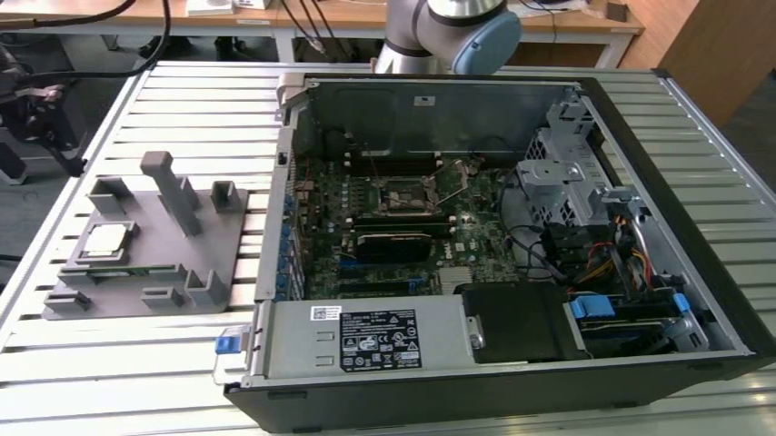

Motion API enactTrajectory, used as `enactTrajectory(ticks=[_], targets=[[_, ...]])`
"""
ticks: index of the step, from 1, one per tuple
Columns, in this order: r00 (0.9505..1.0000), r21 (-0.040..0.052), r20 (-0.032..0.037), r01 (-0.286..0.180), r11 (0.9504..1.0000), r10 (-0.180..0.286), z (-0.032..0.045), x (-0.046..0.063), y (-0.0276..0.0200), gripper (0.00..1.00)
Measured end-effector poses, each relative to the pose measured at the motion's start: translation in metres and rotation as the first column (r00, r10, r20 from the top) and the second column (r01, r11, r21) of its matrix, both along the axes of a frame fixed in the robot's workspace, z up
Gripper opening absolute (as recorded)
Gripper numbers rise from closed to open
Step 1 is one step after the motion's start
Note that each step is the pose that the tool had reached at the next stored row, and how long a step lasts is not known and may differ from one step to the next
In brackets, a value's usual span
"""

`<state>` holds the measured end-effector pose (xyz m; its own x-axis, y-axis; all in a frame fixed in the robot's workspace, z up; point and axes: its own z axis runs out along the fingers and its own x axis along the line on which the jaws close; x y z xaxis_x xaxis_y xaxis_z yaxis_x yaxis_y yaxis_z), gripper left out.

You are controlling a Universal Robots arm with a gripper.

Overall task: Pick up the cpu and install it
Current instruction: 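Pick up the cpu and move it towards the insertion slot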

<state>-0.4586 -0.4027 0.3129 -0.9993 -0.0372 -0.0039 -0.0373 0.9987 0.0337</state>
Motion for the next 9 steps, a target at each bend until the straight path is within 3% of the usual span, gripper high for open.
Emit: enactTrajectory(ticks=[9], targets=[[1.0000,0.0047,0.0015,0.000,1.0000,0.000,-0.0124,0.000,-0.0034,0.65]])
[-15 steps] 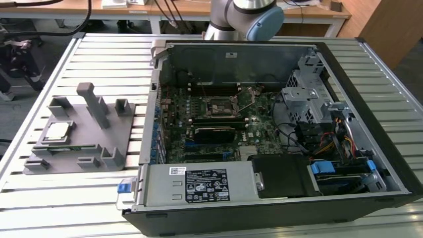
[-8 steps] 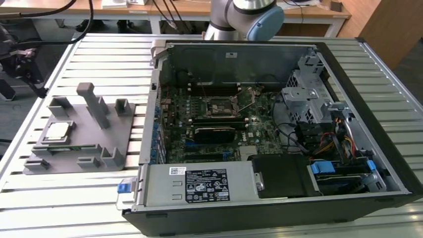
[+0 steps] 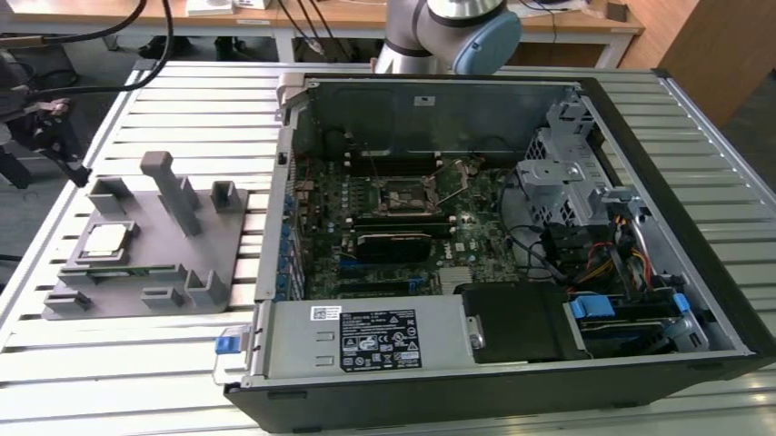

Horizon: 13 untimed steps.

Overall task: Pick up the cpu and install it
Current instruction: 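Pick up the cpu and move it towards the insertion slot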

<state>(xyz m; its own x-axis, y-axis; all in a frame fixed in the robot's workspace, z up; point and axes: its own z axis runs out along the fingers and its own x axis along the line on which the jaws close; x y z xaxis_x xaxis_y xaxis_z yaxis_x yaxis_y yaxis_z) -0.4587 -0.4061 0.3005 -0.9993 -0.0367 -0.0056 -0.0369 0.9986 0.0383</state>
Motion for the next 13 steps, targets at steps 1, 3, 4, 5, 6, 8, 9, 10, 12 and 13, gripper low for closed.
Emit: enactTrajectory(ticks=[1,3,4,5,6,8,9,10,12,13], targets=[[1.0000,0.0010,0.0000,0.000,1.0000,0.000,-0.0015,0.000,0.0000,0.65],[1.0000,0.0017,0.0001,0.000,1.0000,0.000,-0.0050,0.000,-0.0001,0.65],[1.0000,0.0018,0.0002,0.000,1.0000,0.000,-0.0068,0.000,-0.0001,0.65],[1.0000,0.0017,0.0001,0.000,1.0000,0.000,-0.0084,0.000,-0.0001,0.65],[1.0000,0.0017,0.0001,0.000,1.0000,0.000,-0.0098,0.000,-0.0001,0.65],[1.0000,0.0017,0.0002,0.000,1.0000,0.000,-0.0123,0.000,-0.0002,0.65],[1.0000,0.0017,0.0004,0.000,1.0000,0.000,-0.0135,0.000,-0.0002,0.65],[1.0000,0.0017,0.0005,0.000,1.0000,0.000,-0.0147,0.000,-0.0002,0.65],[1.0000,0.0017,0.0008,0.000,1.0000,0.000,-0.0167,0.000,-0.0002,0.65],[1.0000,0.0017,0.0008,0.000,1.0000,0.000,-0.0177,0.000,-0.0002,0.65]])
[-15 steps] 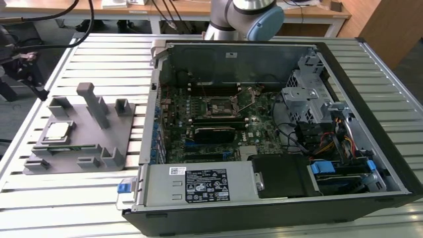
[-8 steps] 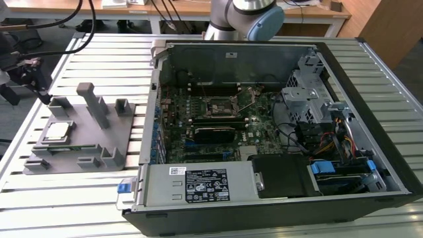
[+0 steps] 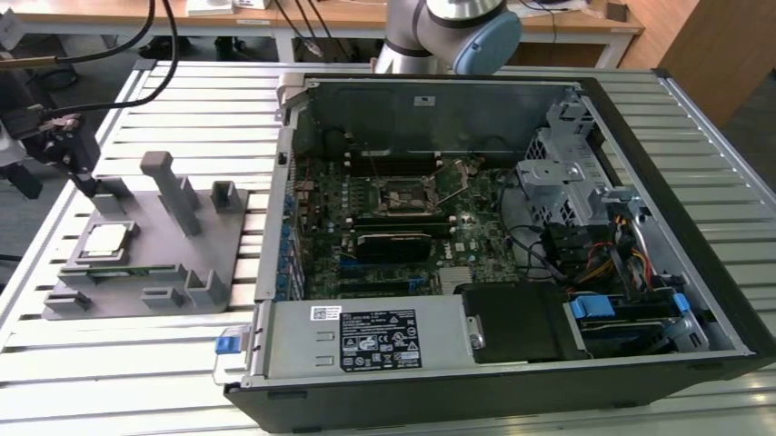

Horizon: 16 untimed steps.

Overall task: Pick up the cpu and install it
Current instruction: 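Pick up the cpu and move it towards the insertion slot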

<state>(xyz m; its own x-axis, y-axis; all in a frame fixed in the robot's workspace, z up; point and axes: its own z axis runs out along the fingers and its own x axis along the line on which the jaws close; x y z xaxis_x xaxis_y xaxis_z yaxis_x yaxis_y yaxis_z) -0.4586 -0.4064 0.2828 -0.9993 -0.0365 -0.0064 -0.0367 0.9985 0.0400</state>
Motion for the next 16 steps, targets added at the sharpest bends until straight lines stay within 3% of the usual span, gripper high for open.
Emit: enactTrajectory(ticks=[4,5,10,16], targets=[[1.0000,0.0001,0.0003,0.000,1.0000,0.000,-0.0057,0.000,-0.0008,0.66],[1.0000,0.0000,0.0003,0.000,1.0000,0.000,-0.0076,0.000,-0.0011,0.72],[1.0000,0.0001,0.0005,0.000,1.0000,0.000,-0.0162,0.000,-0.0016,0.72],[1.0000,0.0000,0.0005,0.000,1.0000,0.000,-0.0199,0.000,-0.0016,0.72]])
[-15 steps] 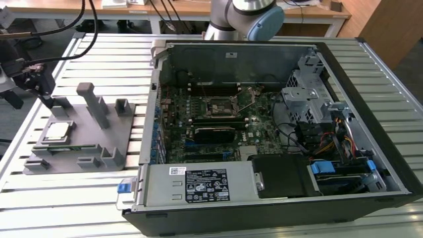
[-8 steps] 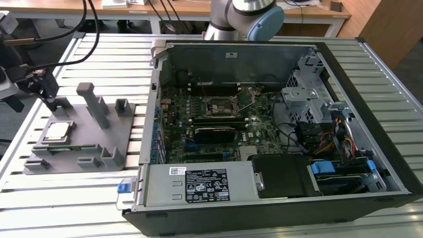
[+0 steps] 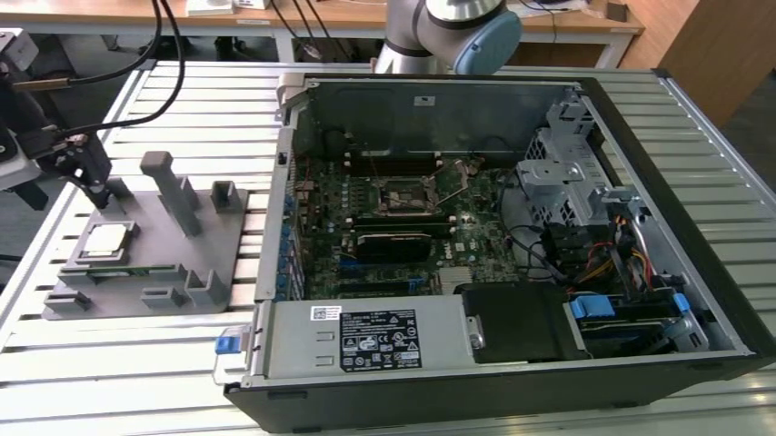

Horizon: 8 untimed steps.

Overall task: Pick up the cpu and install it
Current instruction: 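Pick up the cpu and move it towards the insertion slot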

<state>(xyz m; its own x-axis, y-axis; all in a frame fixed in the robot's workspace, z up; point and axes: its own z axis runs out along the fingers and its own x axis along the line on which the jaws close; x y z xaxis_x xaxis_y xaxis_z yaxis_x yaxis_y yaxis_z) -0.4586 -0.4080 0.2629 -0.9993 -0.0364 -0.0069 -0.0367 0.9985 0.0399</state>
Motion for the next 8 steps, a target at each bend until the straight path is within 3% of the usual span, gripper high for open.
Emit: enactTrajectory(ticks=[8], targets=[[1.0000,0.0002,0.0000,0.000,1.0000,0.000,-0.0039,0.0000,0.0000,0.72]])
